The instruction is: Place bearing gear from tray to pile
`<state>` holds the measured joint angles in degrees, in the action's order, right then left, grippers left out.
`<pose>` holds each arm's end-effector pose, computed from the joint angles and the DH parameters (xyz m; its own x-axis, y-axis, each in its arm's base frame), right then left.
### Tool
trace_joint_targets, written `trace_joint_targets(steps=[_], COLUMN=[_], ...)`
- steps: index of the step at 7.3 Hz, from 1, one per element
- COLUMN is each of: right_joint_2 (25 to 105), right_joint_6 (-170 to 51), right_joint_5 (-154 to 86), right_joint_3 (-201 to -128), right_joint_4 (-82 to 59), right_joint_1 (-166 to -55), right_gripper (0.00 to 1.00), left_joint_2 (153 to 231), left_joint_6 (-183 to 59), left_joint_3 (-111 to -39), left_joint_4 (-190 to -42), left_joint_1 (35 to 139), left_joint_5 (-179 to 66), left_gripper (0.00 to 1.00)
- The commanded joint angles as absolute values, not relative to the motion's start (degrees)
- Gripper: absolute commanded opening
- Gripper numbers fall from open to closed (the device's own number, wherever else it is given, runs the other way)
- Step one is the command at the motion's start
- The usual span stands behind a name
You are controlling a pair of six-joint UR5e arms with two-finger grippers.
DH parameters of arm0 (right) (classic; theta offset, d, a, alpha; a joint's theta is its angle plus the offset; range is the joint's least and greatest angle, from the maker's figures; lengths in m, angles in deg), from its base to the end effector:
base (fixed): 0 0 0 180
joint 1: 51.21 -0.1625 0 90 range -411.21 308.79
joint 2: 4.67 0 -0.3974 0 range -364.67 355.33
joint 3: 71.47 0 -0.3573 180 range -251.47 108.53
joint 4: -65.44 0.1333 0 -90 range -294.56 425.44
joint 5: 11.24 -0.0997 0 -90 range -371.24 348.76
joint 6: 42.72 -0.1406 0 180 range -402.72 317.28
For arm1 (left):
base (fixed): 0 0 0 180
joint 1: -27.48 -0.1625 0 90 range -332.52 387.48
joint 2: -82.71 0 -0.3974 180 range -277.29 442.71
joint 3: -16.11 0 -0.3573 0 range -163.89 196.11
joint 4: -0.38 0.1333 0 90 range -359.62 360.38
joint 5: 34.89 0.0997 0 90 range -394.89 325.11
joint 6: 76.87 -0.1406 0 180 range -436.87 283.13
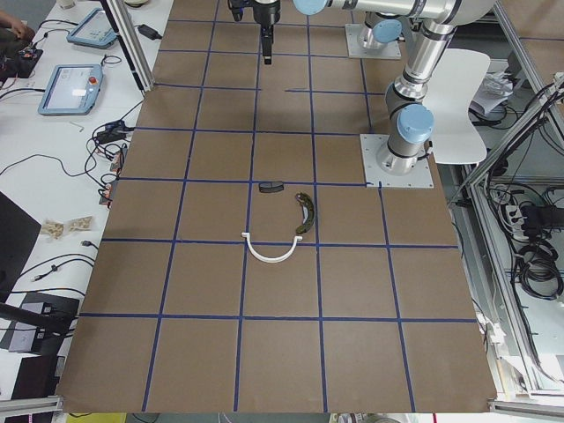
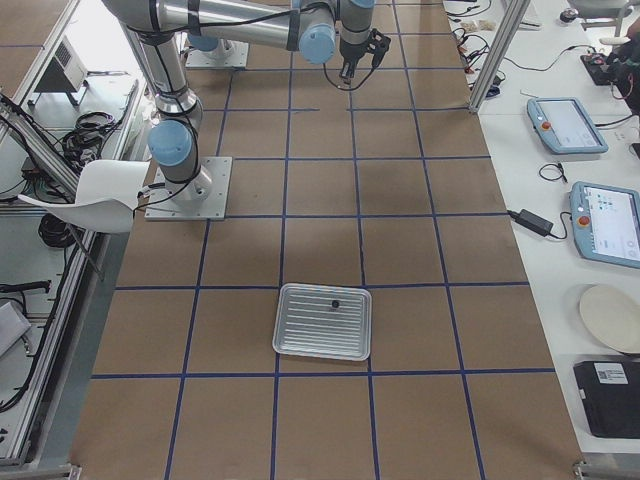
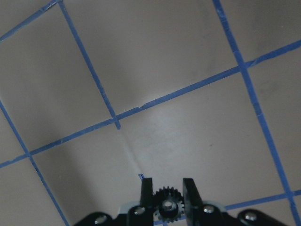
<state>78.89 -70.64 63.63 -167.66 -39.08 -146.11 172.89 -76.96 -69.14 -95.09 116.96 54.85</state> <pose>0.2119 -0.4810 0.3469 -0.8892 0.3858 -0.2459 0.3746 0.9225 0.0930 -0.1298 -0.4561 0.4462 -1.0000 -0.0076 0.0046 -0.0075 0.9998 0.0157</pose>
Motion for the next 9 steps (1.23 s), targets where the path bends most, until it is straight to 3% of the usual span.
trace_joint_targets(steps=[1, 4, 5, 6, 9], right_joint_2=[74.1, 67.07, 65.83, 65.9, 69.14], right_joint_6=[-75.93, -79.88, -79.98, -79.98, -74.21], right_joint_5=[66.26, 66.54, 68.37, 69.43, 69.62], right_joint_3=[-169.28, -177.18, -178.33, -178.0, -170.65], right_joint_4=[-46.59, -67.55, -71.37, -71.84, -65.05], right_joint_1=[-154.19, -160.44, -161.24, -161.42, -156.8], right_gripper=[0.03, 0.04, 0.22, 0.99, 1.0], left_joint_2=[172.89, 172.89, 172.89, 172.89, 172.89], left_joint_6=[-76.96, -76.96, -76.96, -76.96, -76.96], left_joint_3=[-69.14, -69.14, -69.14, -69.14, -69.14], left_joint_4=[-95.07, -95.07, -95.15, -95.15, -95.07], left_joint_1=[116.96, 116.96, 116.96, 116.96, 116.96], left_joint_5=[54.85, 54.85, 54.85, 54.85, 54.76], left_gripper=[1.0, 1.0, 1.0, 1.0, 1.0])
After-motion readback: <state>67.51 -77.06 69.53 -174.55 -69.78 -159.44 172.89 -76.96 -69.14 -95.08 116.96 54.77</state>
